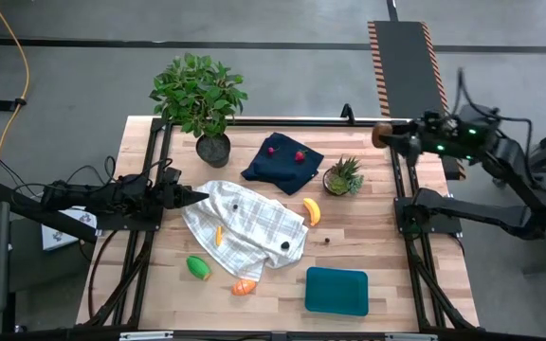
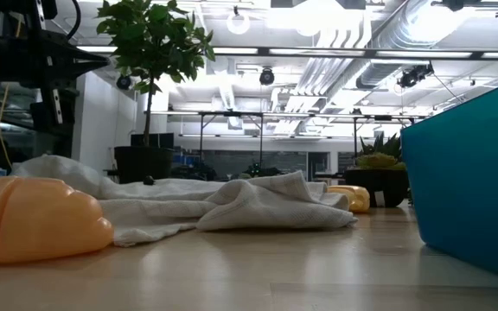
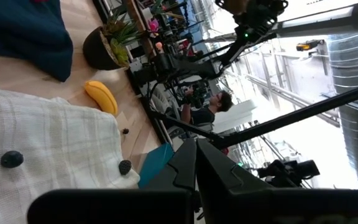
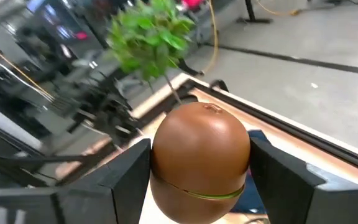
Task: Pick and placing Produce into tupperware
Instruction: Put the kiwi into the bin
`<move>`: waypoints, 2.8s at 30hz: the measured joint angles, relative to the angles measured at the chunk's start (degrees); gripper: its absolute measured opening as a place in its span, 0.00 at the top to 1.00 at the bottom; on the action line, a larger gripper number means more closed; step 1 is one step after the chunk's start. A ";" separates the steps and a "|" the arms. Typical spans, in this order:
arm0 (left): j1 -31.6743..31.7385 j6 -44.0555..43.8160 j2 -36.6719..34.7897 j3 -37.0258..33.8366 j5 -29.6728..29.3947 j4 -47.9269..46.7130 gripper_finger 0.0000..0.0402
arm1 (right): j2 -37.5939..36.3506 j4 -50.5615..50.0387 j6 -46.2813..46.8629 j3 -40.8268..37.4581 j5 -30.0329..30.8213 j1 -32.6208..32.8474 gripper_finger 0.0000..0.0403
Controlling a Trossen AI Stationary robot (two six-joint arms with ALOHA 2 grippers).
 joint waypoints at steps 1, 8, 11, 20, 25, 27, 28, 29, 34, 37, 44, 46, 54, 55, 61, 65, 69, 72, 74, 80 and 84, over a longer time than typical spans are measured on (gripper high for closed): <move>-0.01 0.02 0.01 0.00 0.02 0.00 1.00 | 0.98 0.00 -0.61 0.00 0.12 0.00 0.40; -0.02 -0.01 0.01 -0.02 0.04 0.00 1.00 | 7.36 0.04 -4.07 0.00 0.72 0.01 0.40; -0.01 -0.01 0.00 -0.02 0.04 0.00 1.00 | 9.79 0.13 -4.61 0.00 -1.22 0.12 0.40; -0.01 1.54 0.01 -0.02 0.25 0.00 1.00 | 16.01 5.98 -0.97 0.00 -5.02 12.00 0.40; -0.01 2.49 0.00 0.00 1.18 -0.11 1.00 | 19.58 11.05 2.52 0.00 -4.49 20.92 0.40; 0.00 2.55 0.02 -0.02 1.34 -0.13 1.00 | 20.74 13.35 3.71 0.00 -3.54 24.20 0.40; -0.02 2.55 0.01 -0.02 1.36 -0.13 1.00 | 21.32 14.17 4.51 0.00 -3.29 25.68 0.40; -0.02 2.55 0.00 -0.02 1.36 -0.15 1.00 | 21.80 14.97 4.88 0.00 -2.92 27.03 0.40; -0.01 2.55 0.01 -0.02 1.36 -0.16 1.00 | 22.33 16.37 7.97 0.00 0.14 33.58 0.40; 0.00 2.55 0.01 -0.02 1.53 -0.17 1.00 | 22.32 15.40 11.01 0.00 2.06 37.48 0.40; -0.02 2.53 0.01 -0.02 1.77 -0.26 1.00 | 22.34 9.47 17.89 0.00 8.27 47.19 0.40; -0.02 2.55 0.02 -0.02 1.77 -0.28 1.00 | 22.38 8.62 20.43 0.00 10.29 49.75 0.40; 0.00 4.69 0.00 -0.02 2.93 -0.50 1.00 | 28.66 8.66 27.73 0.04 14.64 57.42 0.40; -0.02 5.14 0.00 -0.01 3.57 -0.63 1.00 | 29.82 8.61 28.67 0.04 14.74 57.84 0.40; -0.02 5.46 0.00 0.01 6.43 -0.96 1.00 | 36.86 8.67 35.41 0.40 14.60 59.01 0.40; -0.02 5.59 0.02 -0.01 6.73 -0.86 1.00 | 40.63 8.70 40.11 1.27 13.16 59.35 0.40; -0.02 5.60 0.02 -0.01 6.73 -0.79 1.00 | 44.28 8.71 43.48 3.03 11.75 60.00 0.40; -0.02 6.37 0.02 0.01 6.80 -0.77 1.00 | 47.04 8.43 45.46 4.52 11.48 60.67 0.40; -0.02 7.97 0.01 -0.02 7.29 -0.69 1.00 | 48.69 7.74 46.95 5.47 11.09 61.13 0.40; -0.02 11.02 0.00 0.00 8.22 -0.52 1.00 | 52.51 4.20 51.99 8.08 10.81 63.07 0.40; -0.02 11.98 0.01 -0.02 8.22 -0.50 1.00 | 54.46 -0.12 55.83 9.22 10.44 64.53 0.40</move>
